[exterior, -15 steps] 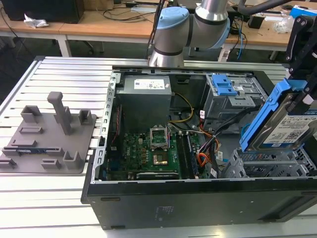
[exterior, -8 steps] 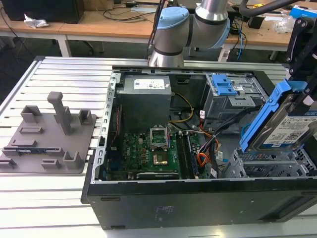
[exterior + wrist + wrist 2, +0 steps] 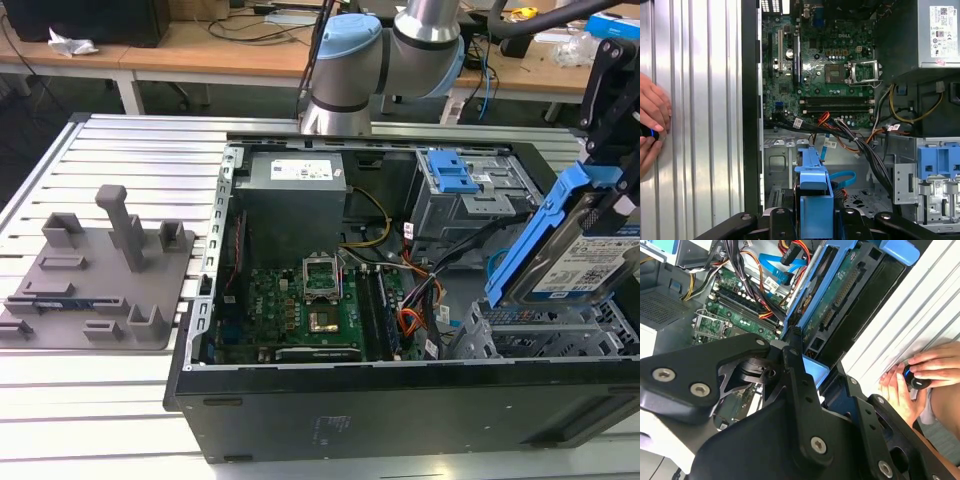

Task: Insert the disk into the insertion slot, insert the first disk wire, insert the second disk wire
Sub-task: 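Insert the disk into the insertion slot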

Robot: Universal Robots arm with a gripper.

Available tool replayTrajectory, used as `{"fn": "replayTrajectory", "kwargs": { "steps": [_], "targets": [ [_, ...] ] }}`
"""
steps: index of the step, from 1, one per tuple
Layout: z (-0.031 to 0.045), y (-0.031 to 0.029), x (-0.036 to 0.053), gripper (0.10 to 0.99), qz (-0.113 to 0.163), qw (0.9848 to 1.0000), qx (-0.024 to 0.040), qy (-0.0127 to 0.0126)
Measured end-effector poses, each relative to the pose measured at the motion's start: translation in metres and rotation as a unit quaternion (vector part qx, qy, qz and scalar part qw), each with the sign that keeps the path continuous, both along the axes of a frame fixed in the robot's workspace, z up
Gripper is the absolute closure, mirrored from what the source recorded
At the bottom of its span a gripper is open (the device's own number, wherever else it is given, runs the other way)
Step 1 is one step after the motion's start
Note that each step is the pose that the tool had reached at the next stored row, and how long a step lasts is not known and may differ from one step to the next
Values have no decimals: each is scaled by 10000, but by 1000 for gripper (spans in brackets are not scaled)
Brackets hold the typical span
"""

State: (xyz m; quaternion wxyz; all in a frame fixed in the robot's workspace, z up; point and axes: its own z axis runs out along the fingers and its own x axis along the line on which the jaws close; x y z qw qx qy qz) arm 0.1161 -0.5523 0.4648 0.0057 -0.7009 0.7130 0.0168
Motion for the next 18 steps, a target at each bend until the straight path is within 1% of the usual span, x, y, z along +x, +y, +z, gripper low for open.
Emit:
{"fn": "replayTrajectory", "kwargs": {
  "steps": [12, 18],
  "targets": [
    [-42, -5, 0, 722, 0, 10000, 0, 3],
    [-66, -17, 0, 722, 0, 10000, 0, 7]
  ]
}}
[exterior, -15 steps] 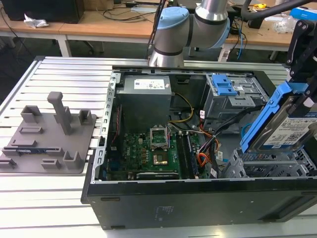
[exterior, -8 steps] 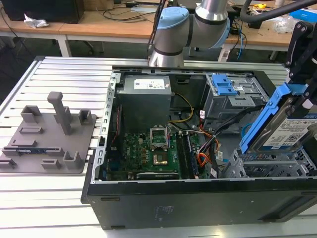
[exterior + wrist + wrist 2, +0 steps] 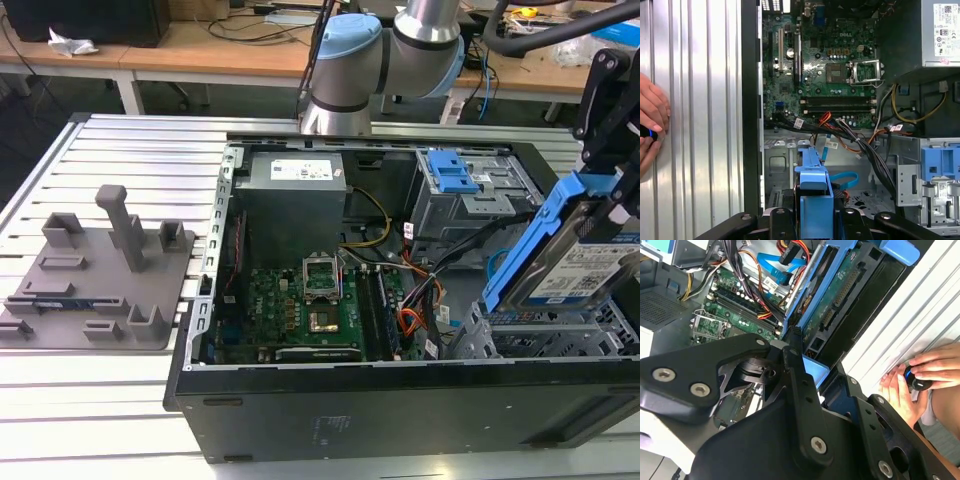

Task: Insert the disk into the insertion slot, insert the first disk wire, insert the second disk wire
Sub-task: 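Insert the disk into the insertion slot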

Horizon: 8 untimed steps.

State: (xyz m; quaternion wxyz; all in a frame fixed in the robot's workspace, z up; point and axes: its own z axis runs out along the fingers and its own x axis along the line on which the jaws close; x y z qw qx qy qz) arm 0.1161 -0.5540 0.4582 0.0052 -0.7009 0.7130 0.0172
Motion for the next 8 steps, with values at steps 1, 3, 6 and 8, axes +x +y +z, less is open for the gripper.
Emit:
{"fn": "replayTrajectory", "kwargs": {
  "steps": [1, 3, 6, 8],
  "targets": [
    [-3, -1, 0, 722, 0, 10000, 0, 0],
    [-9, -1, 1, 722, 0, 10000, 0, 1],
    [-30, -1, 5, 722, 0, 10000, 0, 8],
    [-42, -2, 12, 722, 0, 10000, 0, 18]
  ]
}}
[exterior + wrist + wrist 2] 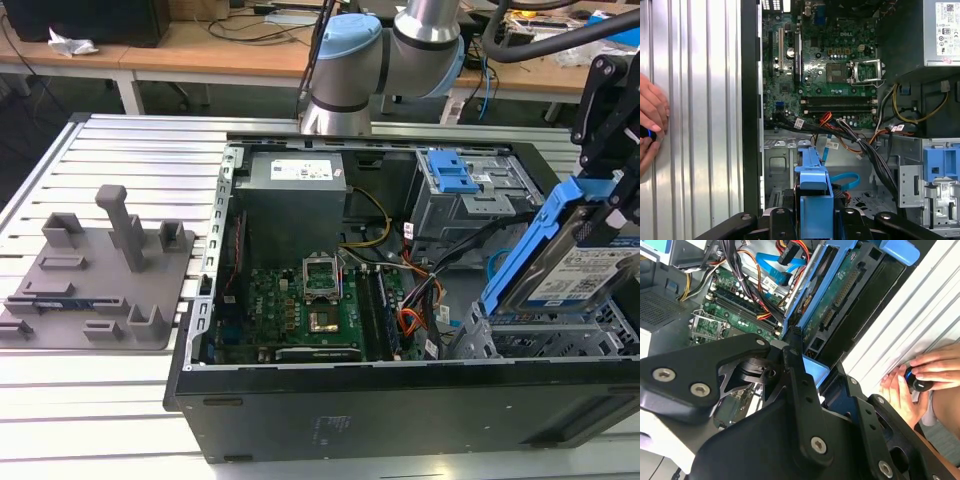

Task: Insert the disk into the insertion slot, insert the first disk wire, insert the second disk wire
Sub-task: 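Insert the disk into the insertion slot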

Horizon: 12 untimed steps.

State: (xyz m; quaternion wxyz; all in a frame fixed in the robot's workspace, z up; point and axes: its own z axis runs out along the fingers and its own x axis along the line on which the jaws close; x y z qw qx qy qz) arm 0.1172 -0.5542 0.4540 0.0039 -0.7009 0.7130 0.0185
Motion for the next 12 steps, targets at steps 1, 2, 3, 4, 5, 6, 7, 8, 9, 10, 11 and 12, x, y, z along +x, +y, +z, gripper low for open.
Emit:
{"fn": "replayTrajectory", "kwargs": {
  "steps": [1, 2, 3, 4, 5, 6, 7, 8, 9, 10, 11, 12],
  "targets": [
    [-8, 0, 2, 722, -1, 10000, 0, 4],
    [-13, 0, 3, 722, -1, 10000, -1, 6],
    [-19, -1, 5, 722, 0, 10000, 0, 8],
    [-27, -1, 5, 722, 0, 10000, 0, 9],
    [-32, -2, 6, 722, 0, 10000, 0, 11],
    [-39, -3, 8, 722, 0, 10000, 0, 12],
    [-44, -4, 8, 722, 0, 10000, 0, 13],
    [-52, -5, 9, 722, 0, 10000, 0, 14],
    [-57, -6, 10, 722, 0, 10000, 0, 14],
    [-73, -9, 10, 722, 0, 10000, -1, 15],
    [-91, -10, 10, 722, 0, 10000, 0, 16],
    [-114, -11, 10, 722, 0, 10000, 0, 16]
  ]
}}
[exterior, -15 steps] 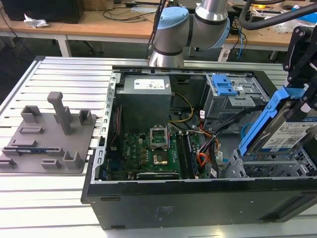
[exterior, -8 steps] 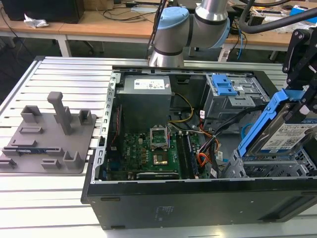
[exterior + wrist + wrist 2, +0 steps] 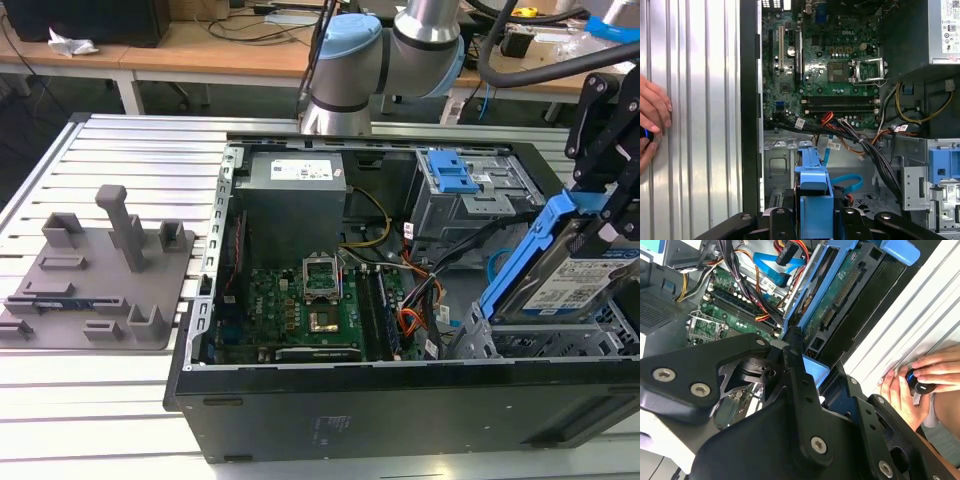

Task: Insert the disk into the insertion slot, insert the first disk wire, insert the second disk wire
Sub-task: 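Insert the disk into the insertion slot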

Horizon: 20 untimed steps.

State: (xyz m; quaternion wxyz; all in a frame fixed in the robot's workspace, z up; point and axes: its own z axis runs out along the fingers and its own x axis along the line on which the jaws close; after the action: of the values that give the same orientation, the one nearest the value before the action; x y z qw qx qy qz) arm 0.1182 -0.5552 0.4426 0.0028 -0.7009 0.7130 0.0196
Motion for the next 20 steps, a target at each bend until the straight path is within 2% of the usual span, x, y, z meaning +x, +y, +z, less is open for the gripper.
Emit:
{"fn": "replayTrajectory", "kwargs": {
  "steps": [8, 12, 15, 16, 17, 18, 19, 20],
  "targets": [
    [-153, -4, 0, 722, 0, 10000, 0, 0],
    [-299, -4, -2, 722, 1, 10000, 0, 0],
    [-350, -4, -9, 710, 1, 10000, 0, 0],
    [-354, -4, -10, 651, 0, 10000, -2, 0],
    [-356, -5, -11, 651, 0, 10000, -1, 0],
    [-357, -5, -11, 529, 0, 10000, 0, 0],
    [-356, -4, -11, 463, 0, 10000, 1, 0],
    [-355, -4, -11, 463, 0, 10000, 0, 0]
  ]
}}
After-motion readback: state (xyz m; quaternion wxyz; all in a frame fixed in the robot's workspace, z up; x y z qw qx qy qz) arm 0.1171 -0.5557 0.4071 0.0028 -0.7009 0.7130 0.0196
